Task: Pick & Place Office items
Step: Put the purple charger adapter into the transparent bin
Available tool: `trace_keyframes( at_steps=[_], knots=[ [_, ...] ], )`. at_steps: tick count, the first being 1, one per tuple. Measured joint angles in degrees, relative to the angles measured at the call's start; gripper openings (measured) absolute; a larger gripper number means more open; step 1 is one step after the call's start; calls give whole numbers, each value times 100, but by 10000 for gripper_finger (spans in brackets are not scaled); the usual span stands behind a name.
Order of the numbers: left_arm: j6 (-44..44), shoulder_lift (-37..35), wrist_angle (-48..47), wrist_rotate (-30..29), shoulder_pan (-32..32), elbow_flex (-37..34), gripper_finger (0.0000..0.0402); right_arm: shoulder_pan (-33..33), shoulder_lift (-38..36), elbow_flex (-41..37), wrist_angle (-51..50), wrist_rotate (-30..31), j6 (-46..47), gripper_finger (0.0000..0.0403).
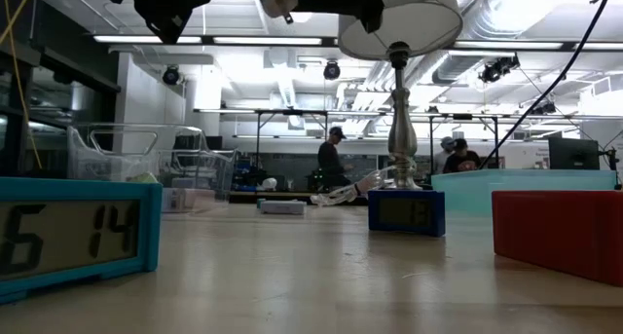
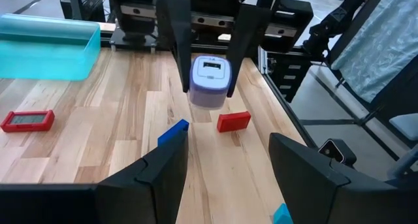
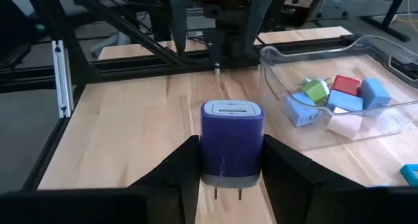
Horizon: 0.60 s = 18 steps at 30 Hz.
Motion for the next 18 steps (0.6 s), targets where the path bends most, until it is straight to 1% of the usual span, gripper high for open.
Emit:
trace_keyframes(
  at_steps=[11, 18],
  knots=[
    [0, 0, 2, 0, 1, 0, 208, 0, 42, 0, 1, -31, -45, 130],
    [0, 0, 2, 0, 1, 0, 208, 0, 42, 0, 197, -32, -320, 130]
  ],
)
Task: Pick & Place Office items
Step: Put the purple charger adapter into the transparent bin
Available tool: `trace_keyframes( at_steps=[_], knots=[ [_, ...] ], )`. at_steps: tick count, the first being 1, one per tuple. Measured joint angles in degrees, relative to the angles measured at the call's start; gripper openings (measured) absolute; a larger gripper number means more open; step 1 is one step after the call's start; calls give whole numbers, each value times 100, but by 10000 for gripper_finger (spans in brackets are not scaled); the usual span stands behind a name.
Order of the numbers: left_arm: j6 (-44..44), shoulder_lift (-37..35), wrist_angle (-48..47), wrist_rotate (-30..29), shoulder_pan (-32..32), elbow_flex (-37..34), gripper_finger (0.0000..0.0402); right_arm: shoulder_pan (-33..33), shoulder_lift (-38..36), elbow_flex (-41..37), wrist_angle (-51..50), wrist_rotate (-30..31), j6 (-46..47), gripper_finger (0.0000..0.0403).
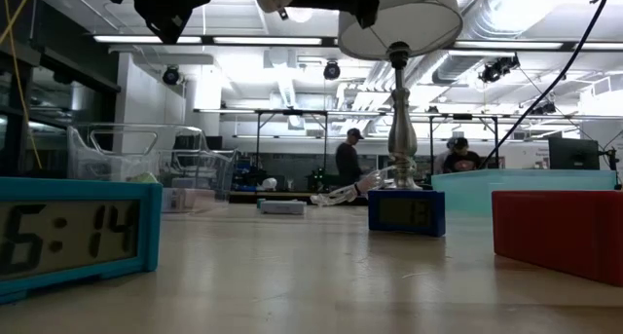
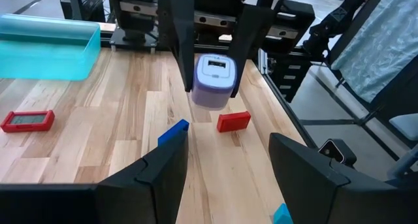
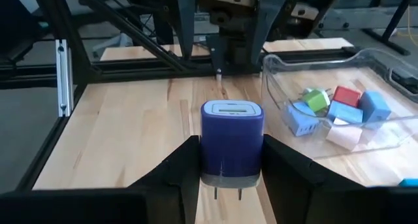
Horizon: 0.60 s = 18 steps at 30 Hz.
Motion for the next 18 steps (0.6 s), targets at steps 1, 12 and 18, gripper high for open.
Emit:
trace_keyframes(
  at_steps=[1, 12, 18],
  knots=[
    [0, 0, 0, 0, 0, 0, 208, 0, 0, 0, 34, -2, -52, 130],
    [478, 0, 338, -115, 9, 0, 208, -11, 0, 0, 526, -198, -601, 130],
    [602, 150, 766, -205, 153, 0, 208, -91, 0, 0, 614, -203, -748, 130]
  ],
)
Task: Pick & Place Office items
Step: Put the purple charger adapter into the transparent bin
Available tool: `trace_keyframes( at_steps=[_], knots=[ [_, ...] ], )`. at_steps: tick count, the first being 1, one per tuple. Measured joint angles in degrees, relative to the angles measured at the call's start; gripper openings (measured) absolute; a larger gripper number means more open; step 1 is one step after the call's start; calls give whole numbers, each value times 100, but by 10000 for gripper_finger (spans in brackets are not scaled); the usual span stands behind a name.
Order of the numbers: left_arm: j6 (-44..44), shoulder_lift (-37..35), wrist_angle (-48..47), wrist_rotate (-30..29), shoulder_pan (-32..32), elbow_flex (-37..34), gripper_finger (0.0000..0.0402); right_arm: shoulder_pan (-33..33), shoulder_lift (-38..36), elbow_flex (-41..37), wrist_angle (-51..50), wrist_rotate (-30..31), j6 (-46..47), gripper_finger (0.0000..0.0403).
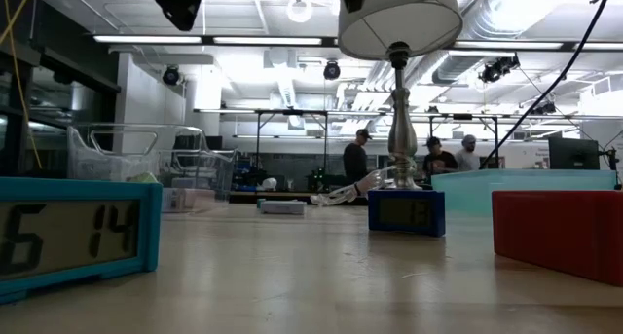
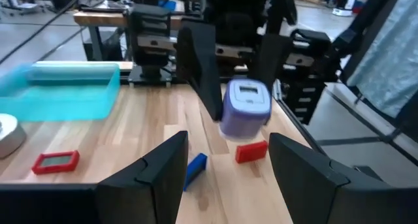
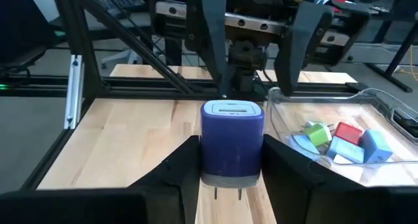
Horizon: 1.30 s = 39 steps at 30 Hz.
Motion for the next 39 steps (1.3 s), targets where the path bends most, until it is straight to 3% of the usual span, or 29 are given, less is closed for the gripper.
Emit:
trace_keyframes(
  at_steps=[11, 39],
  knots=[
    [7, 522, 414, 4, 248, 0, 208, -338, 0, 0, 90, -384, 0, 130],
    [-2, 536, 1040, 135, 277, -2, 208, -498, 0, 0, 436, -499, -306, 130]
  ],
)
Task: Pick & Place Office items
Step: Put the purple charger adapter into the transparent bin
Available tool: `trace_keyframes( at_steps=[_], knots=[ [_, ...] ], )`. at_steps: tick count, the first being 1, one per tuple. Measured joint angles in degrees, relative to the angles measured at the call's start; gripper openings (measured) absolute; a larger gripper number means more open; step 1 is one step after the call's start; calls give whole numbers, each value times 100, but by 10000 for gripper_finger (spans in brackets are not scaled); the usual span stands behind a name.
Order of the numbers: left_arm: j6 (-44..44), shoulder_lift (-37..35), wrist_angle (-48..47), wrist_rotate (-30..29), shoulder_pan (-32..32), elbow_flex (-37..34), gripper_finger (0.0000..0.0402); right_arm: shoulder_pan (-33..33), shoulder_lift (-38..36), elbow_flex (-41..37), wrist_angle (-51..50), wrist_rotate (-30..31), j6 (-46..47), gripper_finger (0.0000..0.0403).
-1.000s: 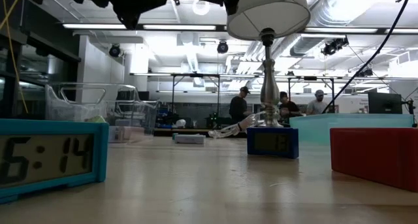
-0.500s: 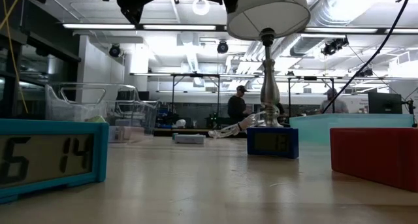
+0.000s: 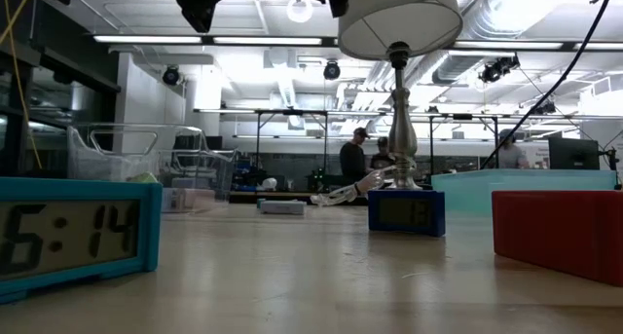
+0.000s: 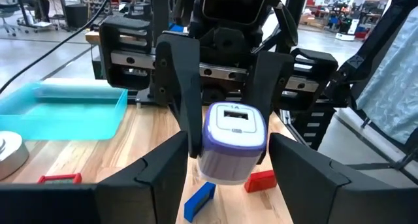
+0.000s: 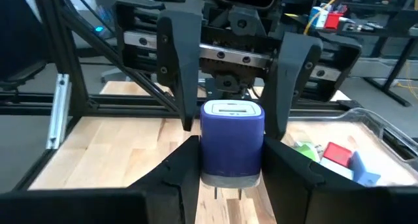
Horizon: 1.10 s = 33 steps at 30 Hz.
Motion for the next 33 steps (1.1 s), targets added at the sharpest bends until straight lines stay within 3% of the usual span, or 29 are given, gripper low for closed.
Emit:
trace_keyframes(
  at_steps=[33],
  knots=[
    [355, 1, 271, 10, 0, 0, 208, -60, 0, 0, 204, -161, -53, 130]
  ],
)
